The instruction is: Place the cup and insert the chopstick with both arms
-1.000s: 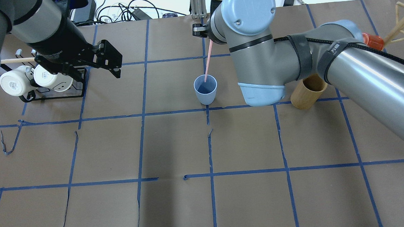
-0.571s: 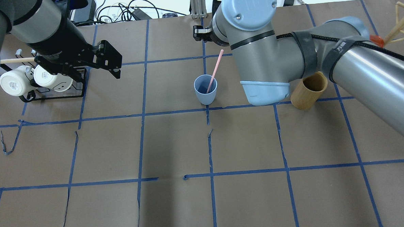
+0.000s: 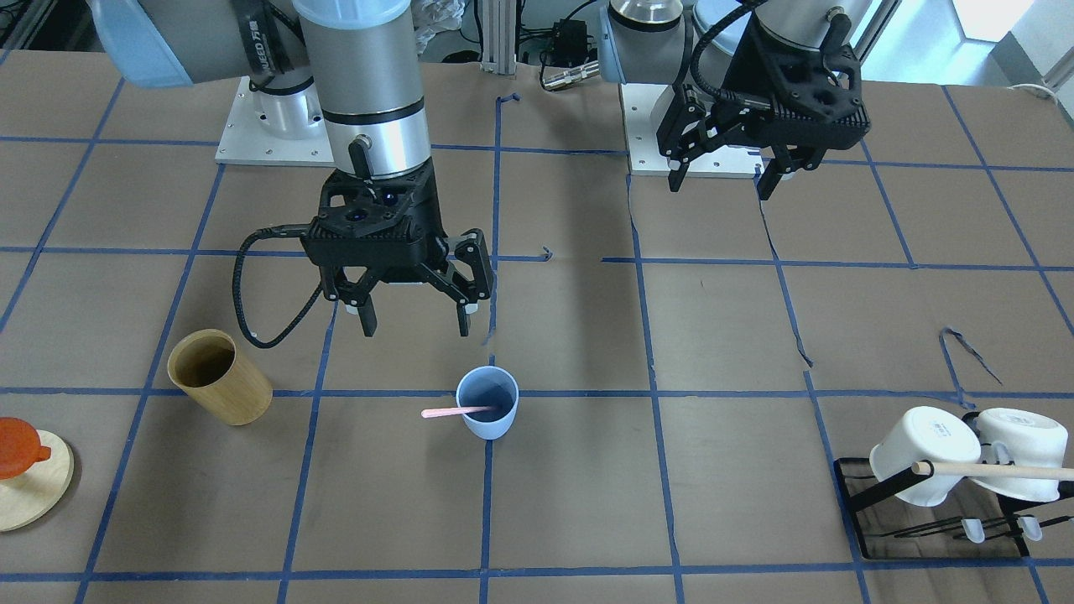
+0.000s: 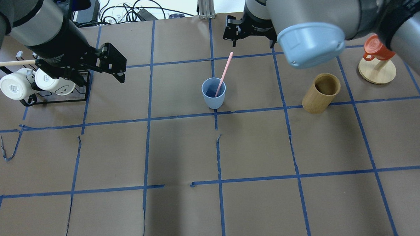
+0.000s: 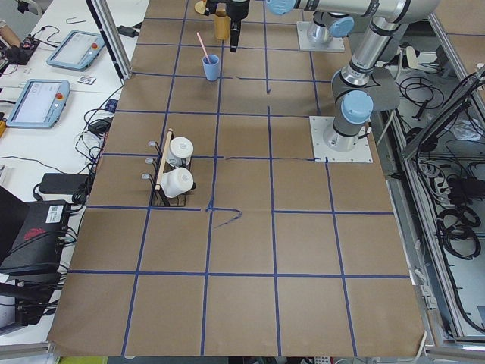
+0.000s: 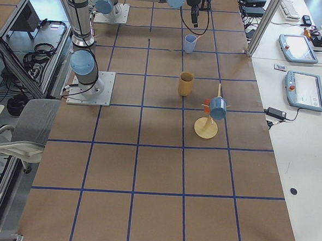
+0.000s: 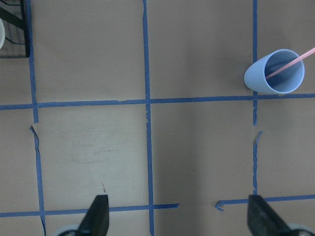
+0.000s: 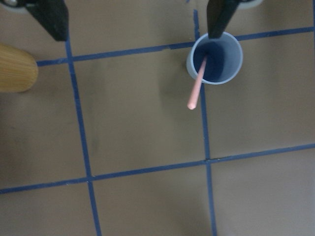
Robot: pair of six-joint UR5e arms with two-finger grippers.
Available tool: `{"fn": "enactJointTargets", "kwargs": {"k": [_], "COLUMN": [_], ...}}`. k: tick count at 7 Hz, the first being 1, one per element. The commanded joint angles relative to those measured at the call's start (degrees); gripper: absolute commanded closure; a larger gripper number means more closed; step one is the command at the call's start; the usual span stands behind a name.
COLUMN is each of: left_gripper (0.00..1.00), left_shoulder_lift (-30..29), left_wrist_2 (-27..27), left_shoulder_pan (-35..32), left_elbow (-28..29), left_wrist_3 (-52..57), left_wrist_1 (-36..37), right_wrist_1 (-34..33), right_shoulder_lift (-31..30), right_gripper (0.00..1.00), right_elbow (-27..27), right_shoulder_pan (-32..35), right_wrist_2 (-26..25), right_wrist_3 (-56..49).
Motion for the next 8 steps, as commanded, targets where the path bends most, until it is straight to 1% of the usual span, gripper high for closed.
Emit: {"fn": "enactJointTargets", "kwargs": {"k": [1, 2, 3, 4, 6, 8], "left_gripper": [0.00, 0.00, 0.00, 0.00, 0.00, 0.00], "left_shoulder_lift": [0.09, 0.09, 0.09, 0.18, 0.18, 0.18], "left_wrist_2": [0.00, 0.00, 0.09, 0.00, 0.09, 0.09], "left_shoulder_pan": [0.03, 0.03, 0.12, 0.12, 0.12, 0.12], "left_elbow": [0.00, 0.00, 0.00, 0.00, 0.00, 0.00], "left_wrist_3": [0.00, 0.00, 0.00, 0.00, 0.00, 0.00], "left_wrist_1": [-0.22, -0.31, -0.40, -0.40, -0.49, -1.01], "right_wrist_1": [14.41, 21.34, 26.28, 26.77, 27.21, 27.21], "right_shoulder_lift": [-1.56, -3.22, -4.54, -5.25, -5.69, -5.87], "right_gripper": [0.00, 0.00, 0.00, 0.00, 0.00, 0.00], "right_elbow": [-1.71, -1.45, -1.36, -1.09, -0.92, -0.92], "right_shoulder_pan": [-7.93, -10.32, -10.69, -10.69, -10.61, -10.52], "right_wrist_2": [0.29, 0.29, 0.38, 0.12, -0.14, -0.23], "right_wrist_3": [-8.04, -9.50, -9.51, -9.95, -16.77, -18.81]}}
